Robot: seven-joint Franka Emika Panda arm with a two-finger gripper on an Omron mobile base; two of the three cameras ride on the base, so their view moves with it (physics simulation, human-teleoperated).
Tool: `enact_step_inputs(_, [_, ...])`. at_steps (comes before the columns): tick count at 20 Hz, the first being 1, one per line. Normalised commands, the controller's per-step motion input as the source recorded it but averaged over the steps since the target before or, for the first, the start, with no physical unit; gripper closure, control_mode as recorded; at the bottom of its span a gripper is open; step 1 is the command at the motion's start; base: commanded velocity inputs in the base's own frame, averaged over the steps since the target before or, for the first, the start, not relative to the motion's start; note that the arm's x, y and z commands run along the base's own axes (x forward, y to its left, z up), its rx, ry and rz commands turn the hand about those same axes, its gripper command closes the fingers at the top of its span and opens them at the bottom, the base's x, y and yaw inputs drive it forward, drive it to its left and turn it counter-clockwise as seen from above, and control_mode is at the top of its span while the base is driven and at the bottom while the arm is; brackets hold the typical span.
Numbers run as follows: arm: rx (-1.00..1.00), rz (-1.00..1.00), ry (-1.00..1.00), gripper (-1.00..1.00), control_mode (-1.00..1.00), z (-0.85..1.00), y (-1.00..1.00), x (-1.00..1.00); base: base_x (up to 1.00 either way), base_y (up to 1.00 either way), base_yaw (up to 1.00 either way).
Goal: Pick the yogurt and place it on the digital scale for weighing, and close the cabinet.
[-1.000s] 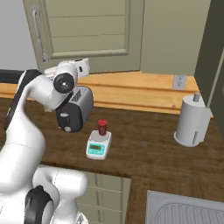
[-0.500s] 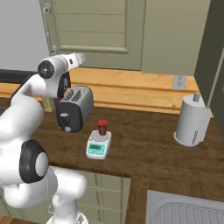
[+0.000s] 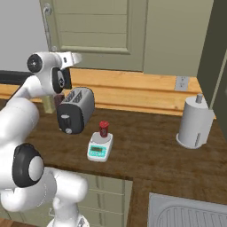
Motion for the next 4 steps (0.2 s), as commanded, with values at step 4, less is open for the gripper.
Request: enact_step_inputs(4, [0.0, 0.0, 0.0, -1.0, -1.0, 0.0, 0.0, 0.0, 0.0, 0.0, 0.0])
